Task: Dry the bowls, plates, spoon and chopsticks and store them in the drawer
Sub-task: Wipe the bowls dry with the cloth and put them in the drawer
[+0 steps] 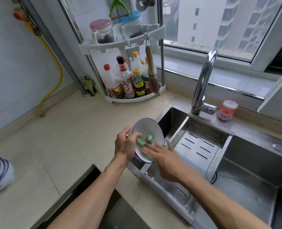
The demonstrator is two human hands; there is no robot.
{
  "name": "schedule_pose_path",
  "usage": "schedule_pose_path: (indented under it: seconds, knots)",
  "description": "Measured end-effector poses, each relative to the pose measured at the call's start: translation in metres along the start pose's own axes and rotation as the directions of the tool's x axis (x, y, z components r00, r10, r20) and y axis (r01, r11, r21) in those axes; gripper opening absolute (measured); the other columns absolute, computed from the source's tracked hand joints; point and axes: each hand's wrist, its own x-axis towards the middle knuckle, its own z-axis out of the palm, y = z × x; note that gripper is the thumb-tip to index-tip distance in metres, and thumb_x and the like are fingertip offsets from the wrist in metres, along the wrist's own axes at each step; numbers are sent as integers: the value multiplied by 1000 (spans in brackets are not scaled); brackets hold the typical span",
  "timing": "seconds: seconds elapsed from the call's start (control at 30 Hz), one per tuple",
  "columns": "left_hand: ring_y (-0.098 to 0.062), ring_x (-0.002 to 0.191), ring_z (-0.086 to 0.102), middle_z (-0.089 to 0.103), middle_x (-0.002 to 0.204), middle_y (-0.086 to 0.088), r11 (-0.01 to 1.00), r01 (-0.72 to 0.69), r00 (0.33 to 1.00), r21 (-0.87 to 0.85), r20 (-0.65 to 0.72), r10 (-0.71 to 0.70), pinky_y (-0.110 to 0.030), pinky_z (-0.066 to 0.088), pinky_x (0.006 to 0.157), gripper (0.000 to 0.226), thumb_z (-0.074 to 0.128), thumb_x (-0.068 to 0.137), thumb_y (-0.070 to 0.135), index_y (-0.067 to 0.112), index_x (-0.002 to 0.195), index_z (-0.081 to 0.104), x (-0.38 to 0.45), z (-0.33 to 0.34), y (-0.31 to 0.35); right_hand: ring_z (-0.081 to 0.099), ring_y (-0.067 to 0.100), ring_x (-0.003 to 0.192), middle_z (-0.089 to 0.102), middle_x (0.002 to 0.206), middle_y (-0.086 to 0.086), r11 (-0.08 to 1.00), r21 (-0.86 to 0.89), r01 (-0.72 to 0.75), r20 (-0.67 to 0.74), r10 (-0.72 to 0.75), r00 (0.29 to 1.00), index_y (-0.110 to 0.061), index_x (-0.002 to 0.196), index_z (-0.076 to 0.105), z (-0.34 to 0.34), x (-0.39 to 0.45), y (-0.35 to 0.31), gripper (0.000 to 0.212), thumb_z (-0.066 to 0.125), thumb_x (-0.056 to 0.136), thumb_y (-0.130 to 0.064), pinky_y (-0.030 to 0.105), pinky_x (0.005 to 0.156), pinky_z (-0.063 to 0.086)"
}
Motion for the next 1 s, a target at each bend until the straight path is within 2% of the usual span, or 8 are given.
schedule_pose_path:
  seconds: [0.07, 0.2, 0.4, 0.53, 0.67, 0.73, 0.83, 1.0]
  knots:
    - [-11, 55, 47, 51, 49, 15, 998, -22, 999, 56, -36, 24, -25, 36, 55, 15, 57, 66, 32, 33, 52, 58, -4, 2, 3, 3, 17, 155, 7, 167, -10, 997, -70, -45, 34, 47, 998, -33, 159, 8, -2, 4, 1, 90, 49, 87, 2, 47, 113, -24]
    - [-9, 49, 42, 46, 45, 13, 999, -10, 994, 44, -111, 15, -26, 32, 54, 18, 57, 66, 33, 31, 49, 54, -7, 7, 8, 35, 13, 143, 35, 158, -9, 853, 520, -32, 104, -26, 994, -34, 151, 30, -13, 2, -37, 84, 43, 80, 9, 44, 120, -16]
    - [-10, 51, 39, 43, 42, 14, 998, 16, 997, 67, -71, -12, -26, 28, 52, 20, 56, 64, 32, 30, 44, 53, -7, 2, 9, 7, 16, 154, 12, 167, -11, 996, -71, -57, 62, 61, 996, -33, 159, 14, -7, 5, -5, 83, 44, 87, -4, 49, 116, -20]
    - [-12, 52, 44, 44, 41, 14, 998, 53, 988, -15, -145, -55, -26, 34, 56, 19, 57, 64, 32, 30, 45, 55, -8, 3, 9, 34, 14, 144, 41, 155, -11, 864, 503, -20, 59, -11, 998, -31, 145, 44, -15, 0, -38, 58, 44, 93, -6, 45, 119, -15]
    - [-21, 60, 46, 51, 55, 3, 986, 152, 987, 68, 36, -155, -30, 35, 58, 14, 64, 57, 33, 20, 56, 59, 6, -19, 16, 39, 15, 144, 43, 155, -8, 981, 106, 163, -100, -152, 983, -33, 148, 44, -3, -9, 1, 62, 61, 93, -8, 51, 120, -10]
    - [-22, 60, 51, 57, 65, -6, 966, 242, 949, 95, 183, -255, -24, 38, 52, 27, 66, 57, 35, 14, 74, 67, 12, -28, 24, 52, 20, 135, 57, 144, -5, 976, -113, 187, -204, -207, 957, -29, 140, 55, 5, -10, 16, 63, 71, 84, -4, 57, 120, 8]
    - [-26, 75, 67, 71, 90, -13, 919, 394, 864, 33, 329, -382, -26, 50, 59, 48, 68, 71, 45, 12, 106, 70, 16, -33, 23, 63, 25, 100, 70, 107, -4, 956, -186, 226, -341, -279, 898, -25, 120, 66, 13, -6, 14, 43, 72, 82, -5, 49, 113, 36]
    - [-31, 92, 70, 72, 109, -17, 867, 239, 969, -438, 166, -184, -35, 56, 71, 50, 70, 74, 28, 6, 119, 63, -7, -8, -6, 49, 23, 61, 62, 68, -1, 995, -74, 64, -578, -95, 810, -20, 83, 68, 1, 8, -29, 2, 68, 82, -18, 33, 62, 40]
